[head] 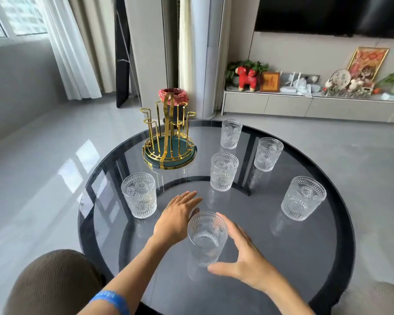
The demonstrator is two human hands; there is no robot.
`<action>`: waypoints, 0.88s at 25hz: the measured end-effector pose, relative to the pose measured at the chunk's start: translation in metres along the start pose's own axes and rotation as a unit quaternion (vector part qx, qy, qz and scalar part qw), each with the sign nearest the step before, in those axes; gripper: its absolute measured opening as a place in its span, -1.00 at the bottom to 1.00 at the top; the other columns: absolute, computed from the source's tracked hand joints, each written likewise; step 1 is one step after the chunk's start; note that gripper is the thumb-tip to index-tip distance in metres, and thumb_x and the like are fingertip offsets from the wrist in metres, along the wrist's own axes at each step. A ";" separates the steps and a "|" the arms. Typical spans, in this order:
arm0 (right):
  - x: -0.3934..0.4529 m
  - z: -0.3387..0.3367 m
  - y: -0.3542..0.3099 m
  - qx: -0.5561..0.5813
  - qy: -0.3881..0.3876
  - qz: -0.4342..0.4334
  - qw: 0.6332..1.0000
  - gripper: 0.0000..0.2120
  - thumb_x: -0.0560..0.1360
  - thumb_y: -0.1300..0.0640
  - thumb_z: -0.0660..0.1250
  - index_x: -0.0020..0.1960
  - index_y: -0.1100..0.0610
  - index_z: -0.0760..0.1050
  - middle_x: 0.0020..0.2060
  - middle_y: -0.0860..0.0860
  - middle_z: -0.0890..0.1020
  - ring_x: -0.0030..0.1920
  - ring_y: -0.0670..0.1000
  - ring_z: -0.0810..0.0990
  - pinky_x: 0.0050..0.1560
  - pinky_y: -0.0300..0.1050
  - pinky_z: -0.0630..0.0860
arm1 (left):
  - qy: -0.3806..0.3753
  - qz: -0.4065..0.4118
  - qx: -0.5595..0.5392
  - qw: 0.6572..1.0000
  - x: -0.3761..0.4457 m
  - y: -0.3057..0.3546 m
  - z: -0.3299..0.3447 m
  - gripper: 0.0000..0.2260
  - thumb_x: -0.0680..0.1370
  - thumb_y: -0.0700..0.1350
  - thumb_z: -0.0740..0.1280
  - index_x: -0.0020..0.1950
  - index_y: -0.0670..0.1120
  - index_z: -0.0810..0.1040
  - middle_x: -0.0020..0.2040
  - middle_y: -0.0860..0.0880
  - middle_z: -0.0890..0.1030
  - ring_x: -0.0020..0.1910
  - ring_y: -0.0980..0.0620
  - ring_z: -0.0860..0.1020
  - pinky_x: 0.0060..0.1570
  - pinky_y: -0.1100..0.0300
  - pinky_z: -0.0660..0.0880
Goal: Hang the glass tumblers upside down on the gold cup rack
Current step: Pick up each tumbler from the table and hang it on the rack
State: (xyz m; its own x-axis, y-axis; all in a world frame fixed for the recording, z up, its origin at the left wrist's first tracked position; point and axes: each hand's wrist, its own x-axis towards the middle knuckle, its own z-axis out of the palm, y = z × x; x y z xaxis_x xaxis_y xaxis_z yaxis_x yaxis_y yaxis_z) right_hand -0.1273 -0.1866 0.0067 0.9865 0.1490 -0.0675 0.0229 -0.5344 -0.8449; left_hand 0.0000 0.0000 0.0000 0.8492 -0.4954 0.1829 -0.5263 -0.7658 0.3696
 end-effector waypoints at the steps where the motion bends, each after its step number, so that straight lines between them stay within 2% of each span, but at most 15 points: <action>1: 0.003 0.005 -0.012 0.059 0.013 -0.027 0.998 -0.02 0.17 -0.14 0.59 0.40 -0.47 0.09 0.36 -0.48 0.31 0.46 -0.24 0.16 0.42 -0.09 0.16 | 0.005 -0.002 -0.015 1.000 -0.001 0.000 -0.002 -0.62 0.63 0.04 0.18 0.46 0.04 0.39 0.54 -0.02 0.32 0.54 0.00 0.23 0.50 0.09 0.11; 3: 0.012 0.017 -0.023 0.131 0.051 -0.042 0.989 -0.16 0.14 -0.01 0.64 0.32 -0.32 0.34 0.22 -0.23 0.58 0.30 -0.14 0.48 0.32 -0.06 0.39 | -0.012 -0.018 -0.043 0.999 -0.007 0.004 -0.011 -0.60 0.58 0.00 0.30 0.42 0.04 0.44 0.53 -0.01 0.33 0.54 0.01 0.22 0.50 0.10 0.10; 5: 0.019 0.022 -0.034 0.190 0.082 -0.069 0.976 -0.29 0.10 0.09 0.64 0.19 -0.17 0.51 0.10 -0.07 0.67 0.18 -0.03 0.60 0.21 0.02 0.52 | -0.030 -0.069 -0.169 0.983 -0.018 0.014 -0.022 -0.68 0.54 -0.13 0.35 0.29 0.02 0.57 0.41 -0.02 0.50 0.46 0.01 0.36 0.41 0.19 0.22; 6: 0.024 0.018 -0.040 0.231 0.095 -0.079 0.965 -0.33 0.09 0.12 0.64 0.16 -0.12 0.55 0.07 -0.01 0.69 0.15 0.03 0.63 0.15 0.01 0.56 | -0.015 -0.121 -0.289 0.950 -0.025 0.023 -0.030 -0.77 0.56 -0.16 0.33 0.17 0.01 0.65 0.26 -0.02 0.63 0.33 -0.01 0.49 0.29 0.22 0.34; 7: 0.029 0.011 -0.048 0.285 0.102 -0.090 0.949 -0.35 0.08 0.15 0.64 0.14 -0.09 0.58 0.06 0.05 0.69 0.13 0.08 0.65 0.09 -0.01 0.58 | 0.002 -0.168 -0.413 0.895 -0.030 0.031 -0.039 -0.81 0.59 -0.12 0.29 0.07 0.00 0.69 0.10 -0.03 0.71 0.18 -0.04 0.58 0.15 0.22 0.45; 8: 0.034 0.003 -0.056 0.336 0.112 -0.105 0.929 -0.35 0.07 0.17 0.64 0.13 -0.08 0.59 0.07 0.10 0.69 0.12 0.12 0.65 0.06 -0.03 0.59 | 0.009 -0.202 -0.516 0.832 -0.033 0.039 -0.047 -0.77 0.62 -0.03 0.24 0.04 -0.01 0.70 0.02 -0.05 0.73 0.09 -0.05 0.63 0.05 0.18 0.52; 9: 0.039 -0.006 -0.068 0.378 0.111 -0.116 0.912 -0.32 0.07 0.18 0.64 0.16 -0.07 0.57 0.11 0.13 0.67 0.14 0.14 0.64 0.07 -0.03 0.58 | -0.005 -0.213 -0.598 0.773 -0.035 0.046 -0.056 -0.69 0.63 0.08 0.18 0.08 0.00 0.68 0.04 -0.06 0.73 0.06 -0.05 0.66 0.02 0.12 0.56; 11: 0.052 -0.022 -0.094 0.396 0.108 -0.163 0.897 -0.25 0.11 0.18 0.65 0.25 -0.04 0.49 0.18 0.14 0.63 0.21 0.17 0.59 0.17 0.06 0.53 | -0.055 -0.176 -0.725 0.663 -0.035 0.056 -0.079 -0.58 0.60 0.23 0.10 0.23 0.07 0.61 0.17 -0.05 0.69 0.06 -0.01 0.67 0.00 0.05 0.60; 12: 0.060 -0.026 -0.108 0.390 0.099 -0.188 0.896 -0.25 0.13 0.19 0.64 0.27 -0.02 0.47 0.20 0.13 0.61 0.23 0.18 0.57 0.20 0.10 0.51 | -0.065 -0.153 -0.760 0.628 -0.031 0.058 -0.093 -0.55 0.59 0.27 0.11 0.29 0.07 0.57 0.22 -0.05 0.66 0.07 0.01 0.66 0.00 0.06 0.61; 13: 0.069 -0.028 -0.120 0.388 0.089 -0.204 0.894 -0.25 0.15 0.21 0.63 0.27 -0.01 0.46 0.20 0.14 0.61 0.24 0.19 0.57 0.20 0.12 0.51 | -0.058 -0.136 -0.779 0.609 -0.026 0.058 -0.109 -0.54 0.58 0.27 0.14 0.32 0.05 0.55 0.27 -0.06 0.63 0.11 0.01 0.65 0.02 0.08 0.62; 14: 0.078 -0.029 -0.129 0.391 0.079 -0.212 0.892 -0.26 0.16 0.23 0.62 0.28 0.00 0.45 0.19 0.14 0.61 0.23 0.19 0.58 0.18 0.10 0.53 | -0.041 -0.118 -0.784 0.608 -0.020 0.055 -0.126 -0.55 0.58 0.24 0.17 0.34 0.03 0.54 0.29 -0.07 0.61 0.17 0.00 0.63 0.03 0.10 0.62; 15: 0.087 -0.029 -0.138 0.399 0.071 -0.210 0.890 -0.26 0.16 0.25 0.61 0.29 0.02 0.44 0.18 0.12 0.62 0.21 0.16 0.59 0.16 0.04 0.55 | -0.020 -0.101 -0.776 0.622 -0.013 0.051 -0.141 -0.56 0.59 0.22 0.18 0.34 0.02 0.53 0.30 -0.07 0.61 0.21 -0.01 0.61 0.05 0.12 0.60; 18: 0.117 -0.040 -0.156 0.424 0.053 -0.175 0.887 -0.25 0.22 0.21 0.56 0.35 0.01 0.39 0.23 0.03 0.61 0.23 0.03 0.59 0.15 -0.09 0.55 | 0.103 -0.111 -0.690 0.708 0.011 0.021 -0.178 -0.62 0.51 0.16 0.33 0.24 -0.01 0.58 0.16 -0.03 0.68 0.16 -0.05 0.61 0.09 0.08 0.53; 20: 0.143 -0.058 -0.168 0.396 0.088 -0.147 0.902 -0.40 0.31 0.10 0.48 0.32 -0.03 0.42 0.22 0.00 0.61 0.20 -0.04 0.59 0.16 -0.05 0.54 | 0.230 -0.142 -0.618 0.738 0.029 -0.009 -0.204 -0.58 0.36 0.10 0.49 0.15 -0.02 0.57 0.00 -0.03 0.71 0.02 -0.05 0.64 -0.05 0.09 0.54; 22: 0.176 -0.075 -0.184 0.270 0.145 -0.134 0.942 -0.49 0.35 0.02 0.42 0.29 -0.03 0.46 0.21 -0.04 0.60 0.12 -0.07 0.61 0.07 -0.09 0.53 | 0.317 -0.141 -0.545 0.763 0.046 -0.038 -0.225 -0.44 0.23 0.04 0.61 0.16 0.00 0.53 -0.02 -0.02 0.72 -0.10 0.06 0.69 -0.22 0.22 0.58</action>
State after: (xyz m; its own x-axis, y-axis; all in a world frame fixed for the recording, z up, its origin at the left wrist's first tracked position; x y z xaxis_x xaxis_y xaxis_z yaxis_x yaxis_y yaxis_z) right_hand 0.0543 -0.1246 0.1896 0.9616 -0.0582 0.2682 0.2689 0.0038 -0.9632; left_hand 0.0692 0.0985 0.1997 0.9539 0.1897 0.2325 -0.2640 0.1618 0.9509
